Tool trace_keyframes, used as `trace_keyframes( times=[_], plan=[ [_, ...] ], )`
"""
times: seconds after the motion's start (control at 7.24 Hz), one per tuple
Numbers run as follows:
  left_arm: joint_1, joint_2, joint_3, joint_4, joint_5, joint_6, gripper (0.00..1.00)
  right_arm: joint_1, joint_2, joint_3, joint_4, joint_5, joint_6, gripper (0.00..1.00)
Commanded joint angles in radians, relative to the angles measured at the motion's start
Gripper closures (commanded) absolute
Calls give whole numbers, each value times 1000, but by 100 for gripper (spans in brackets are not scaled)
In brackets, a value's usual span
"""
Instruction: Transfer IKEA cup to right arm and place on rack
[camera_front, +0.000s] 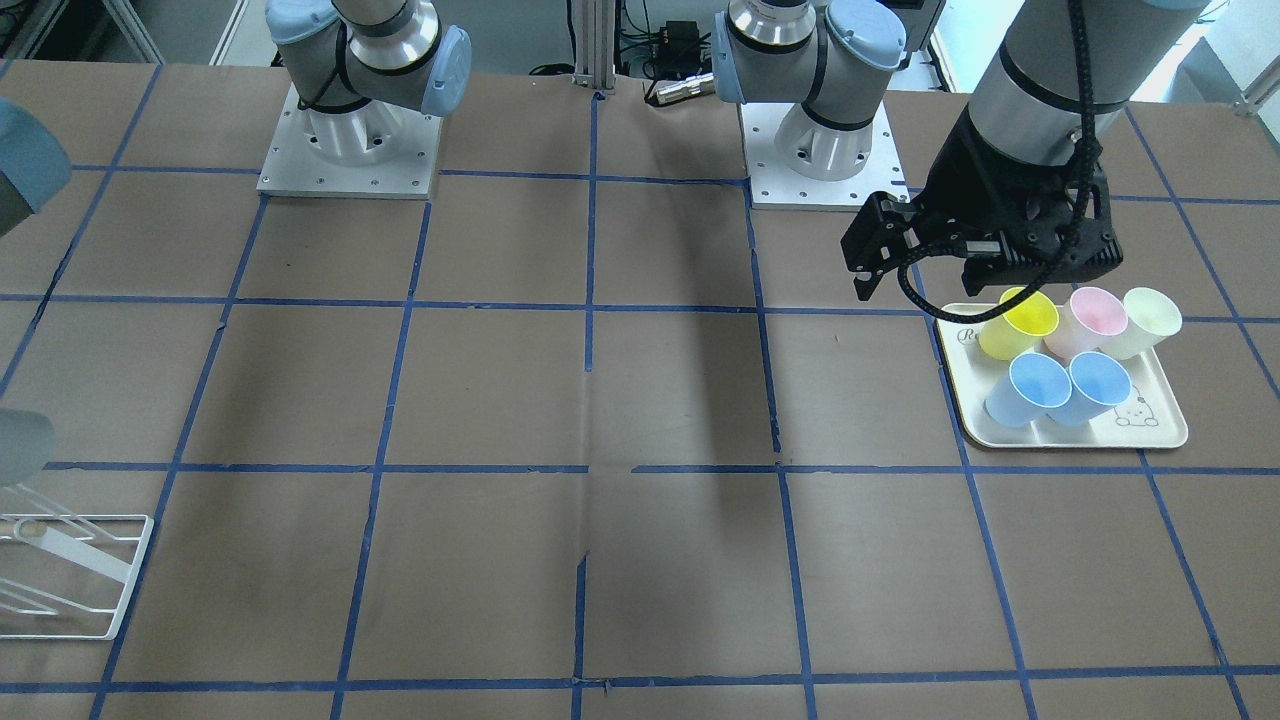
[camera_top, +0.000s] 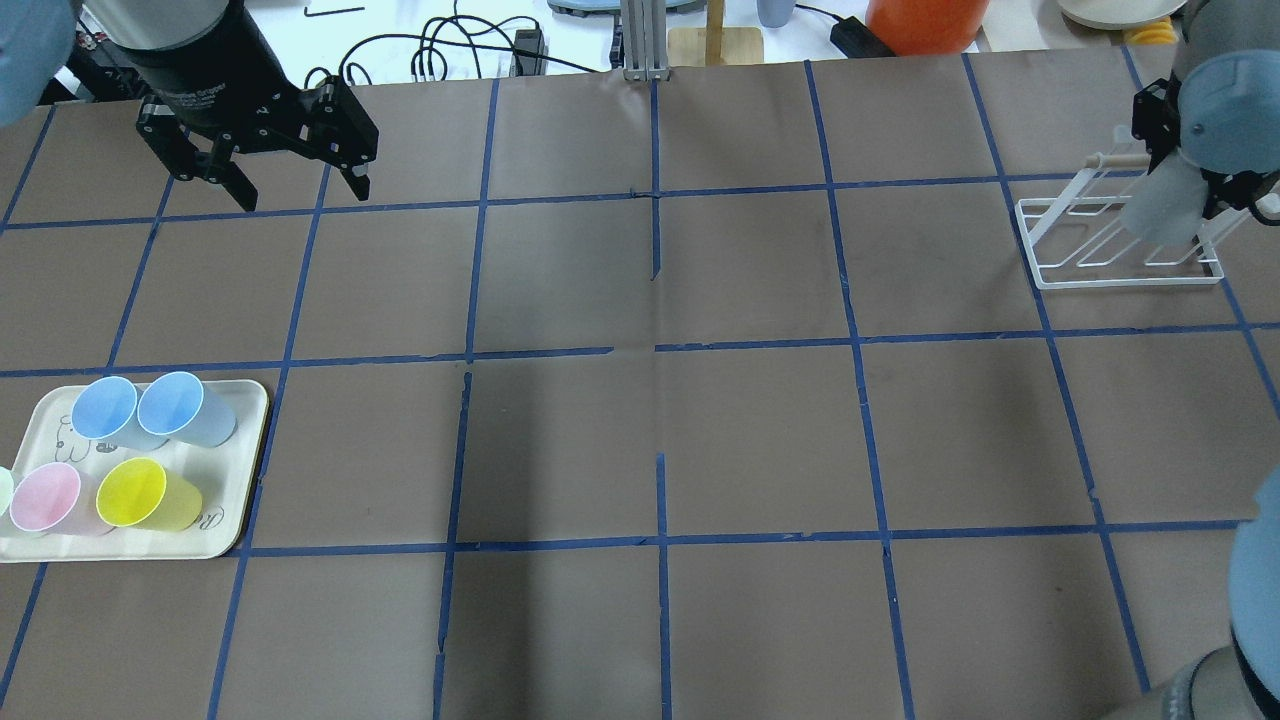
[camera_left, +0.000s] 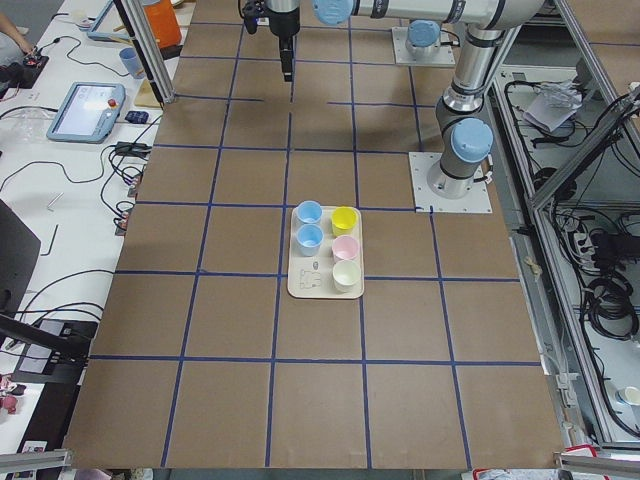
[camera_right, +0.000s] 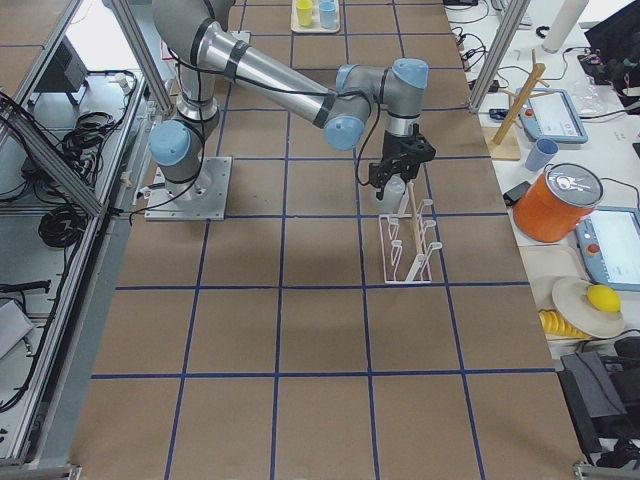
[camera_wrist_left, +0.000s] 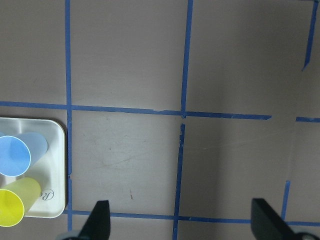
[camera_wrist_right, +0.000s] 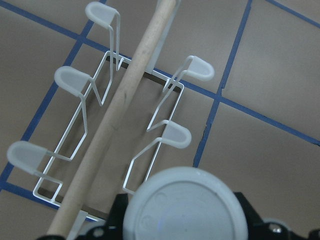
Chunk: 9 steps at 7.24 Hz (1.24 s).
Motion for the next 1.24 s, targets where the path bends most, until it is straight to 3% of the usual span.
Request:
trace_keyframes(
  times=[0.0, 0.14, 0.28, 0.55, 1.11],
  plan=[
    [1, 2, -1, 0, 0, -1, 0, 0, 4, 0, -1, -2, 0, 80],
    [1, 2, -1, 0, 0, 0, 0, 0, 5, 0, -1, -9, -5, 37],
    [1, 2, -1, 0, 0, 0, 0, 0, 4, 0, 2, -11, -5, 17],
    [1, 2, -1, 0, 0, 0, 0, 0, -1, 0, 5, -13, -9, 2],
    [2, 11, -1, 5, -3, 0, 0, 12, -62, -5, 74, -14, -41, 0]
  ],
)
